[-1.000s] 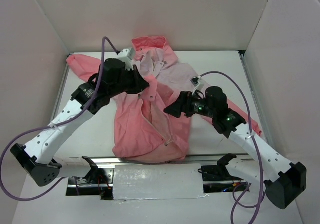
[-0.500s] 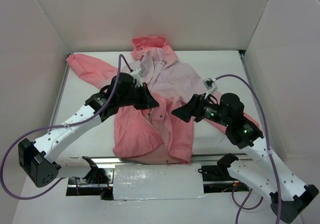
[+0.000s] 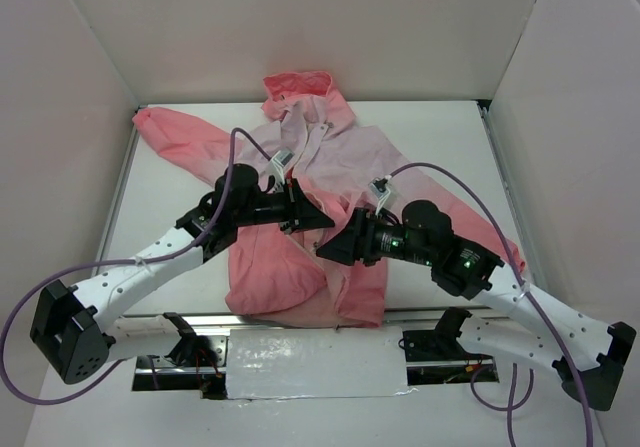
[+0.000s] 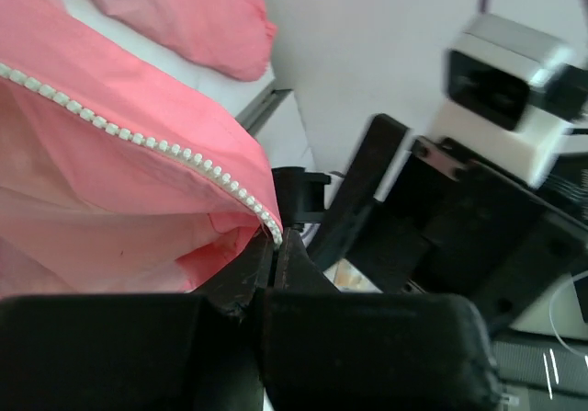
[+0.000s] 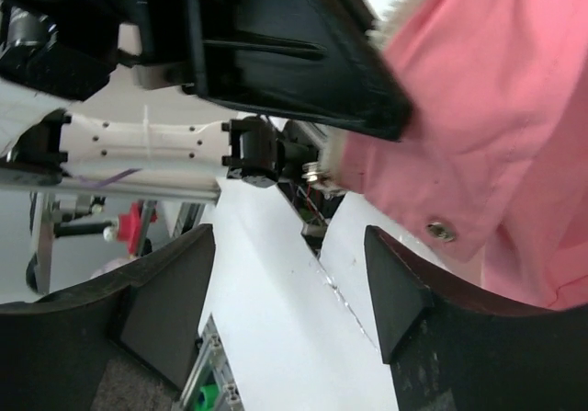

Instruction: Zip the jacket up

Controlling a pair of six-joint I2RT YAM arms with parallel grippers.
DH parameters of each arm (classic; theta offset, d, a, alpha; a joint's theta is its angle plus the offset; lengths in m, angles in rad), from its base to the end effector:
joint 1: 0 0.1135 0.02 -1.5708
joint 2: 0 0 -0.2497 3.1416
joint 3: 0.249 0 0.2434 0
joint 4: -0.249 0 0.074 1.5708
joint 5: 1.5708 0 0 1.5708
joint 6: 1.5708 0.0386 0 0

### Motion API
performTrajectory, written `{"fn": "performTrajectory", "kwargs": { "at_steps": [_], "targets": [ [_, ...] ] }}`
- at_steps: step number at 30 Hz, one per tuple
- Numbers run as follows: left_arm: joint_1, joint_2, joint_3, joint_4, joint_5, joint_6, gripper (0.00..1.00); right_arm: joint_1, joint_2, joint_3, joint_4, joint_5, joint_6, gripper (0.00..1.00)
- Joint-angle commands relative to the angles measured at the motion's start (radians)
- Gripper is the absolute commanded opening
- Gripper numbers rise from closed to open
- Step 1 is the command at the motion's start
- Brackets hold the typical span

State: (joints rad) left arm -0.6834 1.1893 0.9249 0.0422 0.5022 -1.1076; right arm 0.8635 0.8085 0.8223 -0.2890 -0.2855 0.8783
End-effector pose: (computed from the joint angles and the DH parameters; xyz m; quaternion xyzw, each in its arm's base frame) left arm 0.2020 -0.1884 0.3177 -0.0076 0.7723 -0.5934 0.2266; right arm 0.1148 0.1511 0.3272 -0.0800 0.7899 0.5300 0.2980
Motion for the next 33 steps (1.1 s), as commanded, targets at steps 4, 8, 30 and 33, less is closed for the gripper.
{"fn": "performTrajectory", "kwargs": {
  "at_steps": [4, 8, 30, 33],
  "targets": [
    [-0.002, -0.043, -0.021, 0.243, 0.087, -0.159, 0.00, 0.026, -0.078, -0.048, -0.027, 0.206, 0.076, 0.71],
    [-0.001, -0.033, -0.057, 0.343, 0.121, -0.234, 0.00, 0.028, -0.117, -0.089, -0.046, 0.246, 0.071, 0.71],
    [-0.002, -0.062, -0.141, 0.407, 0.134, -0.294, 0.00, 0.026, -0.103, -0.267, 0.533, 0.157, -0.005, 0.65],
    [-0.002, -0.063, -0.152, 0.415, 0.136, -0.301, 0.00, 0.028, -0.111, -0.285, 0.576, 0.137, -0.006, 0.44]
  ]
}}
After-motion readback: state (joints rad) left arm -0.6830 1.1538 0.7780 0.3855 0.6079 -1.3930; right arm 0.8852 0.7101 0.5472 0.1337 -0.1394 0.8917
